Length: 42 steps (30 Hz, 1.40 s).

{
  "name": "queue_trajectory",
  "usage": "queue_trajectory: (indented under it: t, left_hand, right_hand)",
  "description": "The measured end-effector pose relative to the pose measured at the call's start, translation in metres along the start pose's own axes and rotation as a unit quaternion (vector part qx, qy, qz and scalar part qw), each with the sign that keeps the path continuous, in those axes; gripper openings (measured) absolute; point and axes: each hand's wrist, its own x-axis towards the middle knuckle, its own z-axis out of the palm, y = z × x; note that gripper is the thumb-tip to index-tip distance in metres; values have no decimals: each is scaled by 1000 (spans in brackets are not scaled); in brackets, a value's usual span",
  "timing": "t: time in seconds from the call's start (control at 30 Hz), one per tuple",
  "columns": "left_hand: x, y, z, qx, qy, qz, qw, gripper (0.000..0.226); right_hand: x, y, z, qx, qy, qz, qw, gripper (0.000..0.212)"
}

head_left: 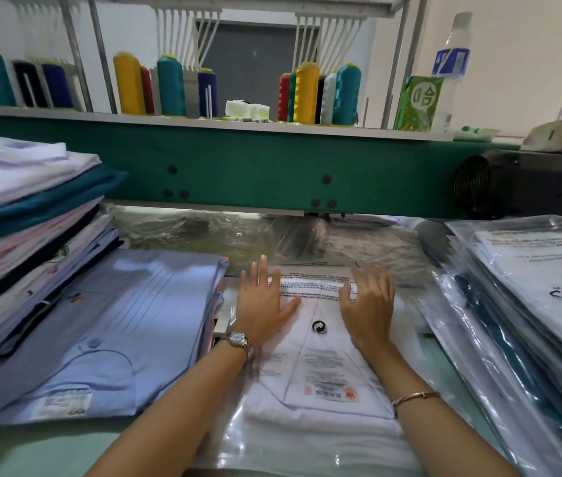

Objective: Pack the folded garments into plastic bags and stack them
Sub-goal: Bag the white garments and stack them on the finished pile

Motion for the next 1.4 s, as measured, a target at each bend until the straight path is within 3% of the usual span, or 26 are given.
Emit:
queue_trajectory:
  t: [0.07,0.17,0.3,0.4,0.5,0.77,1.0,1.2,1.33,1.4]
  left_hand:
    - [-13,10,-13,37,-20,25,999,76]
    - [-44,33,-38,2,-108,70,992,70]
    - [-97,77,-68,-31,-70,219,973,43]
    - [-134,103,-75,-149,-86,344,923,37]
    - [-158,117,-68,-160,-47,408,898,39]
    - [-177,150,-63,-115,37,423,898,48]
    - [-191,164,-63,-202,136,398,885,10]
    - [-192,174,-63,-252,173,312,900,6]
    - [-191,179,-60,-237,197,304,901,7]
    - [-192,178,-57,-227,207,313,898,9]
  right_hand:
    - [-3,-8,-8,1,4,-18,1000,41]
    - [-5,-21,-23,-24,-42,6,999,45]
    - [-10,-31,-61,-21,-83,74,994,31]
    - [-22,-31,-96,-45,-146,111,982,27]
    - [-35,-26,-131,-74,-151,137,976,24]
    - [-86,-9,-196,-100,-135,153,974,19]
    - [-129,3,-208,-145,-199,170,954,17]
    - [-138,17,-210,-55,-164,224,959,34]
    - [-137,21,-209,-2,-211,257,943,27]
    - [-137,23,-211,97,-209,294,928,17]
